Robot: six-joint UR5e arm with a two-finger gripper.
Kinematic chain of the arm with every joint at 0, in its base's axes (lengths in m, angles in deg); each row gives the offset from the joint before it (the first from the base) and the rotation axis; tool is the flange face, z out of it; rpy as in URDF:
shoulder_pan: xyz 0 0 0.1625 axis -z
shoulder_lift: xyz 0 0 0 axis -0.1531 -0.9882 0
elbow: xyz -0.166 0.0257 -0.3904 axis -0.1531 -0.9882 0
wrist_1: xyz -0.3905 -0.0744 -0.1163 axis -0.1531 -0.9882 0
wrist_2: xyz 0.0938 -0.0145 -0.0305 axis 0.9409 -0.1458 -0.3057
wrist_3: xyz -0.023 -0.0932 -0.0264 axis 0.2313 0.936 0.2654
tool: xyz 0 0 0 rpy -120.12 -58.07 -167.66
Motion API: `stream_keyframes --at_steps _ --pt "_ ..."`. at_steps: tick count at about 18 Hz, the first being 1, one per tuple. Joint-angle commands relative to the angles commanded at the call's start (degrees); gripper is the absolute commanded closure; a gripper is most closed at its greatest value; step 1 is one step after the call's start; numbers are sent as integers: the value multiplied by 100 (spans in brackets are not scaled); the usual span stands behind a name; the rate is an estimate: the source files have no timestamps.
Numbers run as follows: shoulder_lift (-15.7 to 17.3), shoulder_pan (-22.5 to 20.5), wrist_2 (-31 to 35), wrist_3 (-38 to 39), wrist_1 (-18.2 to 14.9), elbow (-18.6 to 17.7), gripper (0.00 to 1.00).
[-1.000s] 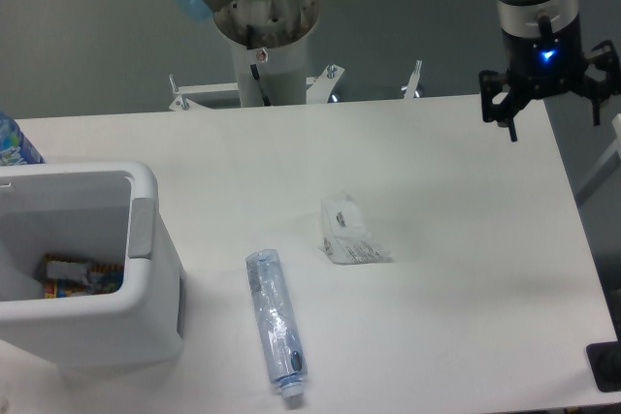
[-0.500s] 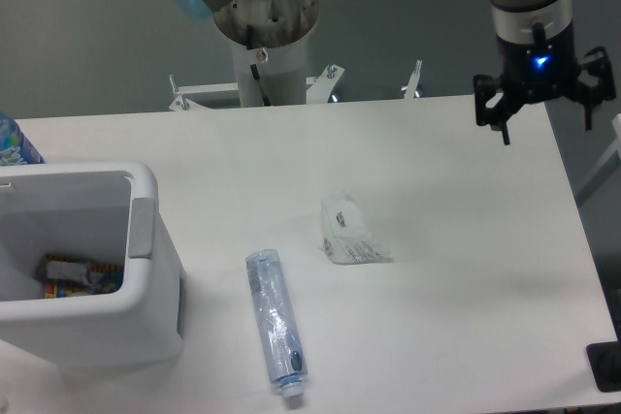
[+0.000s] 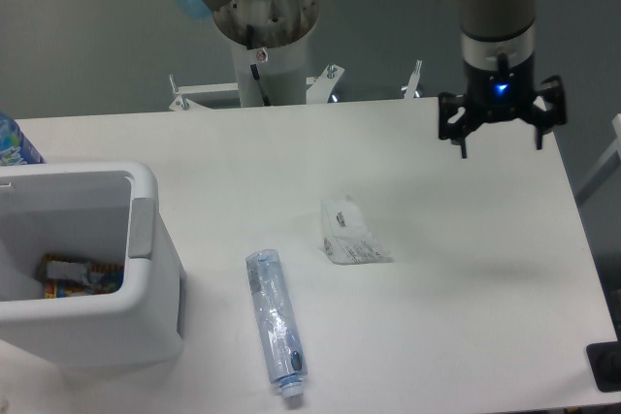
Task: Place the trash in the trash can
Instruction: 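Move the open gripper over the crumpled clear plastic bag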
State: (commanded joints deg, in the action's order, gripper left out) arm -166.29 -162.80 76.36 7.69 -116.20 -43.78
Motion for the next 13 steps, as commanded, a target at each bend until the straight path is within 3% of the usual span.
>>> stream_keyframes --at_steps 4,8,13 --pt "-53 308 -359 641 17 -456 0" --pt "-53 449 -483 757 17 -966 0" --pt "-97 642 -492 1241 35 -1169 0"
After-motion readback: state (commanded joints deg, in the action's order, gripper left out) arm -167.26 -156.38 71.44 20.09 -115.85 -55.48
